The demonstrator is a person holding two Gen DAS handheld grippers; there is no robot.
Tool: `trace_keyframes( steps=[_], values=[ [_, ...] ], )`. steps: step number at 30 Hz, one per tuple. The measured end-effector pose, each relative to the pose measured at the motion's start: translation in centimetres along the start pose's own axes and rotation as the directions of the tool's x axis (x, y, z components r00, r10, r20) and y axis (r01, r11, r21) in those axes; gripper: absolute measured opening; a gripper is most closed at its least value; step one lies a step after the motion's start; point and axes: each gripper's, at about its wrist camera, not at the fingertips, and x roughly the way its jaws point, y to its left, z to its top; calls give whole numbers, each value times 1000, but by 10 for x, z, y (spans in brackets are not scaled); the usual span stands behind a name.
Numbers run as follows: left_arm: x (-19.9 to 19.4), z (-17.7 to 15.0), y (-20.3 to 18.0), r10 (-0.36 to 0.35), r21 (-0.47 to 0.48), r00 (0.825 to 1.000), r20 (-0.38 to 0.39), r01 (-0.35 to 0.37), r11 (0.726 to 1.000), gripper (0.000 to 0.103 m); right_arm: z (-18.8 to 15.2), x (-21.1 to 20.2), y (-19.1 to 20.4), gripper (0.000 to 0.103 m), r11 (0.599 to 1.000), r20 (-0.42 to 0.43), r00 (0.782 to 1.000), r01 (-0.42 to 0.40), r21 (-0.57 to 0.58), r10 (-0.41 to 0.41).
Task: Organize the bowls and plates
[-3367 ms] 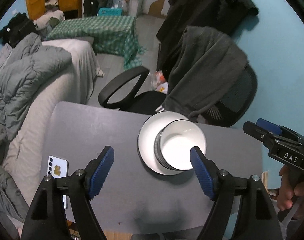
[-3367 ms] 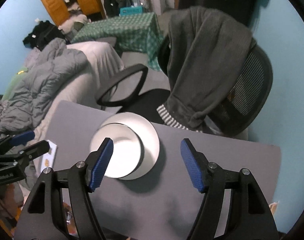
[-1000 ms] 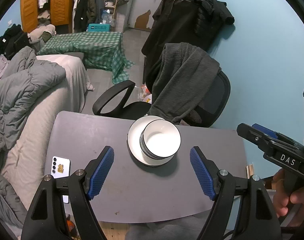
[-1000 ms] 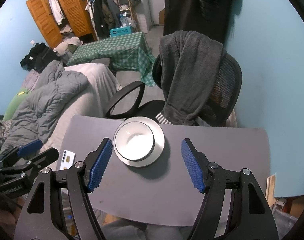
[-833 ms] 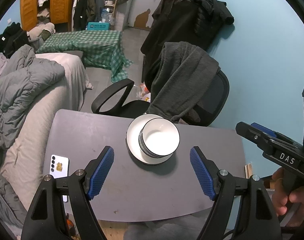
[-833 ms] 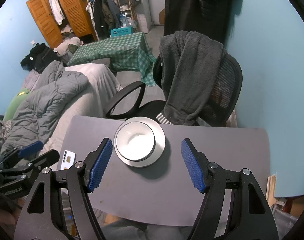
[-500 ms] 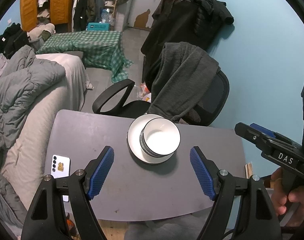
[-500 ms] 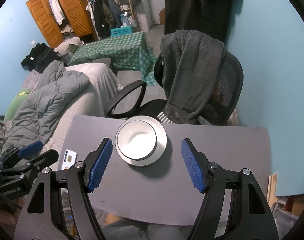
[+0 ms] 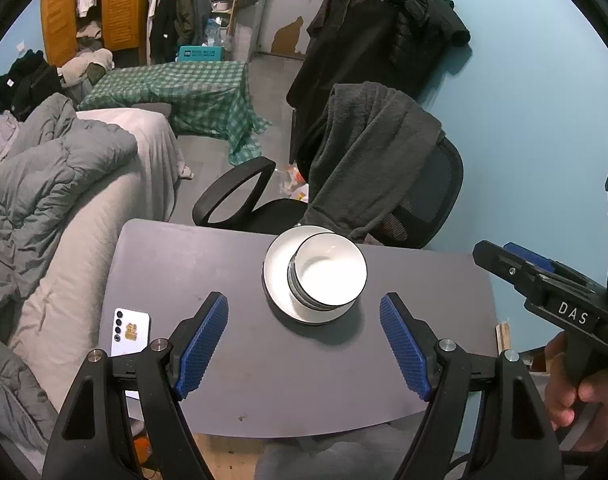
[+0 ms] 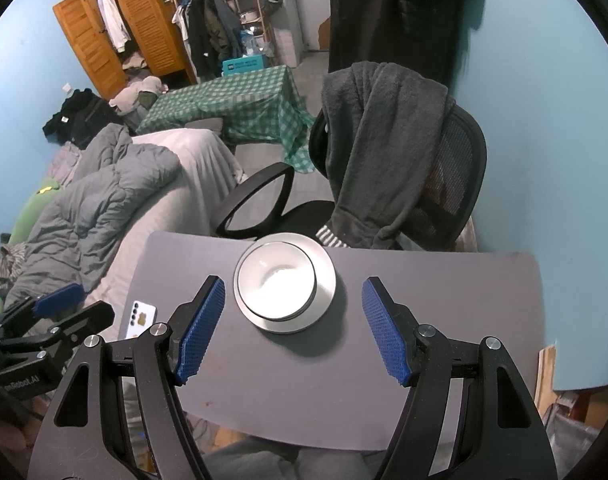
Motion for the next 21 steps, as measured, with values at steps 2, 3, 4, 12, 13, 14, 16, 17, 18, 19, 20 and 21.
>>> trace_keyframes(
  steps=[2, 3, 4, 12, 13, 14, 16, 17, 18, 19, 20, 21],
  values=[
    [-1, -1, 1, 4, -1, 1000, 0, -4, 1000, 80, 0, 0, 0, 70, 1000, -1, 1000, -1, 0, 1],
    [-1, -2, 1, 5, -1, 1000, -1, -5, 1000, 80, -1, 0, 2, 70, 1000, -2, 1000, 0, 0, 0],
    [-1, -2, 1, 6, -2, 1000, -1, -6, 1000, 80, -1, 0, 2, 70, 1000, -3, 1000, 0, 0, 0],
    [-1, -8, 1, 20, 10, 1000, -13, -20, 1000, 80, -7, -6, 15, 70, 1000, -2, 1000, -6, -1, 6],
    [-1, -8, 1, 22, 6, 1000, -12, -22, 1000, 80, -8, -6, 17, 70, 1000, -3, 1000, -7, -1, 7],
    [-1, -9, 2, 25, 2, 1000, -12, -25, 1000, 80, -9, -7, 19, 70, 1000, -3, 1000, -9, 0, 9],
    [-2, -8, 4, 26, -2, 1000, -10, -26, 1000, 80, -8, -5, 18, 70, 1000, -5, 1000, -11, 2, 11],
    [-2, -8, 5, 28, -5, 1000, -11, -28, 1000, 80, -9, -6, 20, 70, 1000, -6, 1000, -11, 2, 11],
    [-1, -8, 5, 27, -7, 1000, -16, -27, 1000, 80, -9, -6, 20, 70, 1000, -4, 1000, -10, 1, 10],
    [-1, -8, 5, 24, -8, 999, -21, -24, 1000, 80, -8, -5, 18, 70, 1000, -3, 1000, -9, 2, 9],
    [0, -8, 6, 23, -9, 999, -26, -23, 1000, 80, -9, -6, 20, 70, 1000, -2, 1000, -10, 0, 10],
    [0, -8, 5, 24, -7, 999, -27, -24, 1000, 80, -9, -6, 20, 70, 1000, -3, 1000, -10, 1, 10]
  ],
)
